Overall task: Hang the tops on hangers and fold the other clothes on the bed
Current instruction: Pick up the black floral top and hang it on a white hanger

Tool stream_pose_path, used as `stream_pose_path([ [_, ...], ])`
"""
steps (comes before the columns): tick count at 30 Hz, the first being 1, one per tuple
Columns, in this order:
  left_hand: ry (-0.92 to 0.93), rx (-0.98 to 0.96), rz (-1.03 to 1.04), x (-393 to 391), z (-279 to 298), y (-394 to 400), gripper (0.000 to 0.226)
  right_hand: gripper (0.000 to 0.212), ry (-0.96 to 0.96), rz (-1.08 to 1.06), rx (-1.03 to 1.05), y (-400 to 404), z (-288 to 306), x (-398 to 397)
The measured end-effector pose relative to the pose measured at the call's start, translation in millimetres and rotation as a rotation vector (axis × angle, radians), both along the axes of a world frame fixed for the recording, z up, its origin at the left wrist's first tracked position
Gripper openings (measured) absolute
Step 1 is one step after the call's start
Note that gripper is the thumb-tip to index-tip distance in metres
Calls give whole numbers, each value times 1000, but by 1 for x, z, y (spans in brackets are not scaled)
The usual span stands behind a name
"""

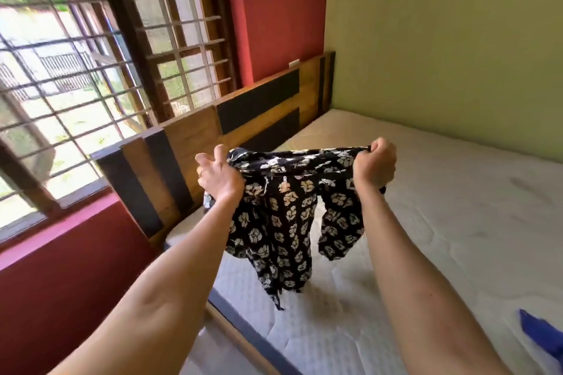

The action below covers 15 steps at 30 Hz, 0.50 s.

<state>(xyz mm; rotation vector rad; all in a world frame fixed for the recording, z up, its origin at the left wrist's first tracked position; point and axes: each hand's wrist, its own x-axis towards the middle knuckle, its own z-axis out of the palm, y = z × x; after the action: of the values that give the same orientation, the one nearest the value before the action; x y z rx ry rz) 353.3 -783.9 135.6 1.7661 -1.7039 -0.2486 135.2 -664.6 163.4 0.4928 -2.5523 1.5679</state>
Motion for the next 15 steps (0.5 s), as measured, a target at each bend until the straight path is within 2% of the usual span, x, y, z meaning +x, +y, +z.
stream_pose_path([
  [2,-341,40,-234,6,-6,-16,35,19,-36,132,244,-9,-11,-10],
  [4,-481,260,-520,8,-19,-30,35,10,-88,382,497,-24,-21,-12],
  [6,-358,538,-654,10,-42,-39,43,26,-151,676,734,-42,-29,-5],
  [9,-163,703,-693,23,-70,-51,55,44,-282,1000,1090,-59,-38,9],
  [11,-54,826,-682,35,-91,-71,57,53,-337,1041,1163,-70,-48,8],
  [15,312,1041,-616,51,-119,-106,54,64,-406,947,1098,-104,-93,16],
])
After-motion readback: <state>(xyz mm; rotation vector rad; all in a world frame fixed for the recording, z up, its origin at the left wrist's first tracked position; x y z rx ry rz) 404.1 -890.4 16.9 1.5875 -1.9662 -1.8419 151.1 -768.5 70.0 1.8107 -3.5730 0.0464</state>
